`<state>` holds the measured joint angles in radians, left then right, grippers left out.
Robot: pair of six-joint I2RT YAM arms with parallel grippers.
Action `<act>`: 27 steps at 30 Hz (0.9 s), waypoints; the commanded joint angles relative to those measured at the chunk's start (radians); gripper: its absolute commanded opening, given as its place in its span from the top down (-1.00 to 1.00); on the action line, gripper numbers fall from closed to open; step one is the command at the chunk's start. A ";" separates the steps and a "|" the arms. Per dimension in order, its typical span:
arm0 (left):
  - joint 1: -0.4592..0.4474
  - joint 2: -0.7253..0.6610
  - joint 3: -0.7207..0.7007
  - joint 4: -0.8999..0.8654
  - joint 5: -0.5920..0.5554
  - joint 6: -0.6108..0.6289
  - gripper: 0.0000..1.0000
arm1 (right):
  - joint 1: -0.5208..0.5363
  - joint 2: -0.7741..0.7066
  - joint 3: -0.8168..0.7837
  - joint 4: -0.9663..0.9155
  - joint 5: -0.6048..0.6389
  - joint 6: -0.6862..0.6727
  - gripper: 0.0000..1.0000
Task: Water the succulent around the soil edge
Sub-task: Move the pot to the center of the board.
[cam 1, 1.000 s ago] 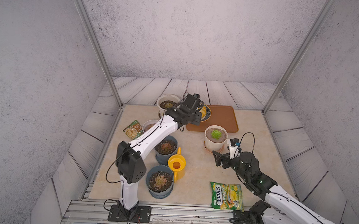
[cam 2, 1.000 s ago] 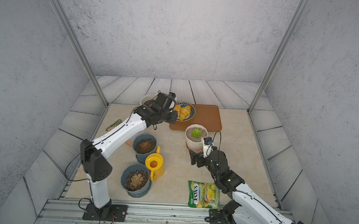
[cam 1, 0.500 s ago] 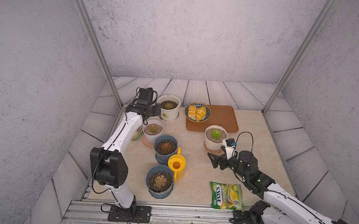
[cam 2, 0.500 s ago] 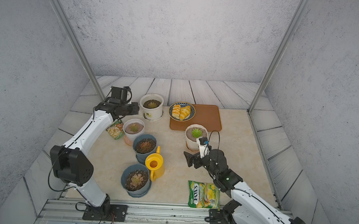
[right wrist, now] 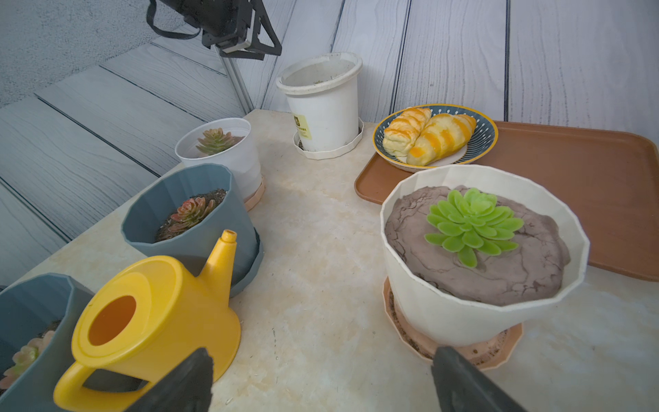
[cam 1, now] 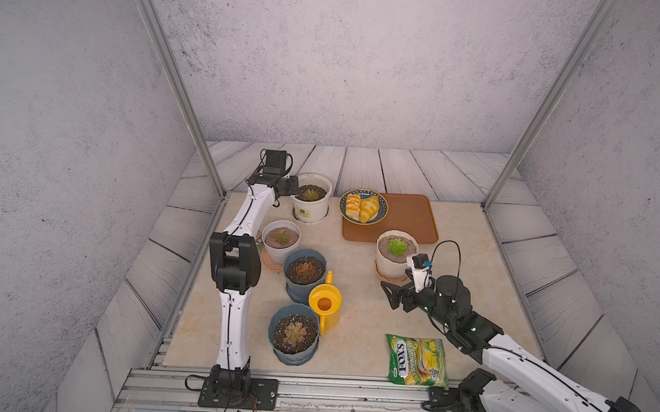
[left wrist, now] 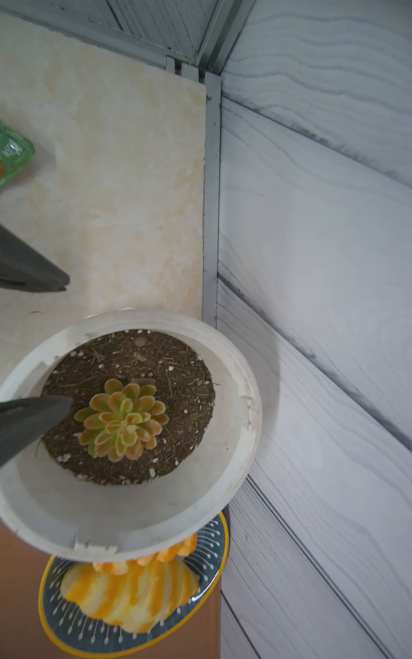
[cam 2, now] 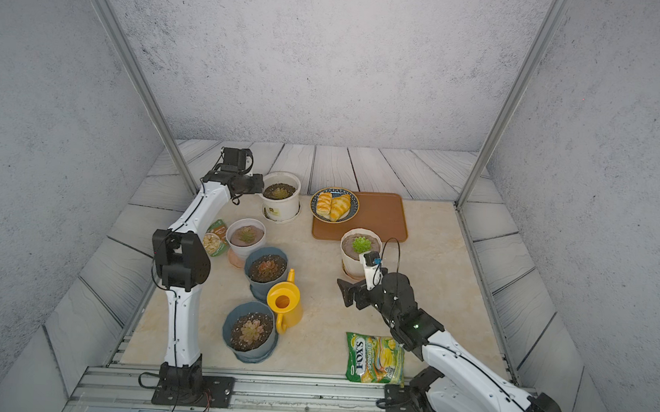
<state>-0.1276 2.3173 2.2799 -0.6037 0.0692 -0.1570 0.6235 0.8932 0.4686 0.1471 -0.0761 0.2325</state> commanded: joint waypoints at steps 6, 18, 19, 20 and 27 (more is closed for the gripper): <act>0.009 0.189 0.266 -0.146 0.032 -0.058 -0.06 | 0.002 -0.010 0.024 -0.014 0.025 -0.009 -0.99; 0.030 0.273 0.327 -0.185 0.020 -0.261 0.15 | 0.002 -0.042 0.027 -0.026 0.007 0.000 -0.99; 0.033 0.278 0.332 -0.193 0.022 -0.272 0.22 | 0.002 -0.045 0.027 -0.026 0.007 0.001 -0.99; 0.038 0.280 0.332 -0.197 0.025 -0.281 0.30 | 0.002 -0.046 0.027 -0.026 0.007 0.001 -0.99; 0.054 0.290 0.363 -0.244 0.015 -0.300 0.73 | 0.004 -0.059 0.023 -0.024 0.010 0.002 -0.99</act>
<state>-0.0952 2.5809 2.6102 -0.7879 0.1116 -0.4480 0.6235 0.8589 0.4702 0.1249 -0.0704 0.2321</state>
